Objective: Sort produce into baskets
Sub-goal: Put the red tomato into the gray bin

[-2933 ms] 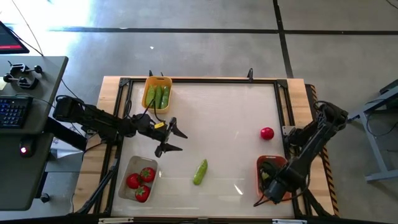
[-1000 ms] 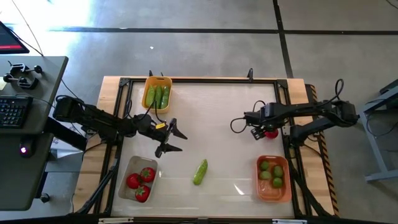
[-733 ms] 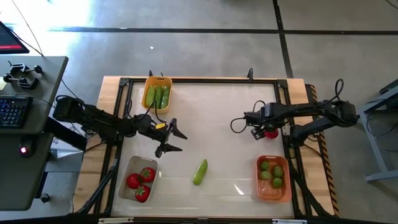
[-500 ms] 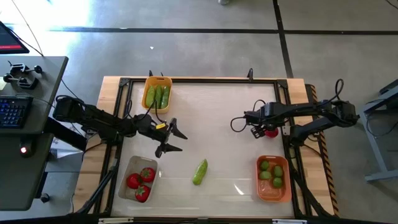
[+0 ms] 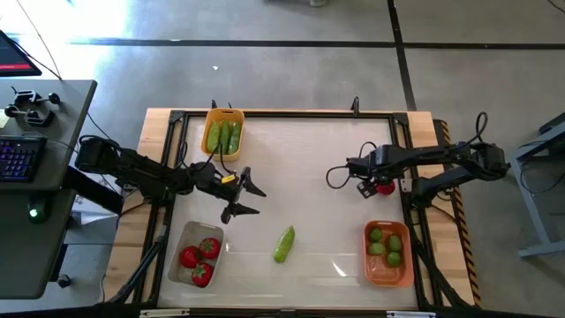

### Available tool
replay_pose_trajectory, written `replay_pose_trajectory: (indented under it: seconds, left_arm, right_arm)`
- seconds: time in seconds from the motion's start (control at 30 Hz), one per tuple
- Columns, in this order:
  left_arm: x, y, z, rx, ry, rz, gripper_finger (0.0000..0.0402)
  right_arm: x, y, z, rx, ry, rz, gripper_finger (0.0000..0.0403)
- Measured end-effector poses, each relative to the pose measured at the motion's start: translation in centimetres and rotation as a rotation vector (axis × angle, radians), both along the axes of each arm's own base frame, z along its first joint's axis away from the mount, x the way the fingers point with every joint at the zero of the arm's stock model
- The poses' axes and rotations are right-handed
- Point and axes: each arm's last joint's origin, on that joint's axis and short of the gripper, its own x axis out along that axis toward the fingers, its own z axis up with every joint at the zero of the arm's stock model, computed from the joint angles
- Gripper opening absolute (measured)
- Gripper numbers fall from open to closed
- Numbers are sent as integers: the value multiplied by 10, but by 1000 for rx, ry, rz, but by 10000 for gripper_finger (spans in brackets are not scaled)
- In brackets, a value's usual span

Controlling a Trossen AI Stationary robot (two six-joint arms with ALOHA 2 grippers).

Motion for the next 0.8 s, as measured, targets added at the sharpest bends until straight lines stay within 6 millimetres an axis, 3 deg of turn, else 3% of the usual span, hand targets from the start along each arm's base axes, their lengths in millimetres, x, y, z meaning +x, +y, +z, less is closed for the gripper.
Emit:
replay_pose_trajectory:
  seconds: [0.47, 0.8]
  left_arm:
    - [0, 0, 0, 25, -9, -1, 265]
    - [0, 0, -1, 24, -1, 7, 265]
  right_arm:
    - [1, 3, 1, -28, 12, 88, 302]
    - [16, 1, 27, -61, -69, 101, 302]
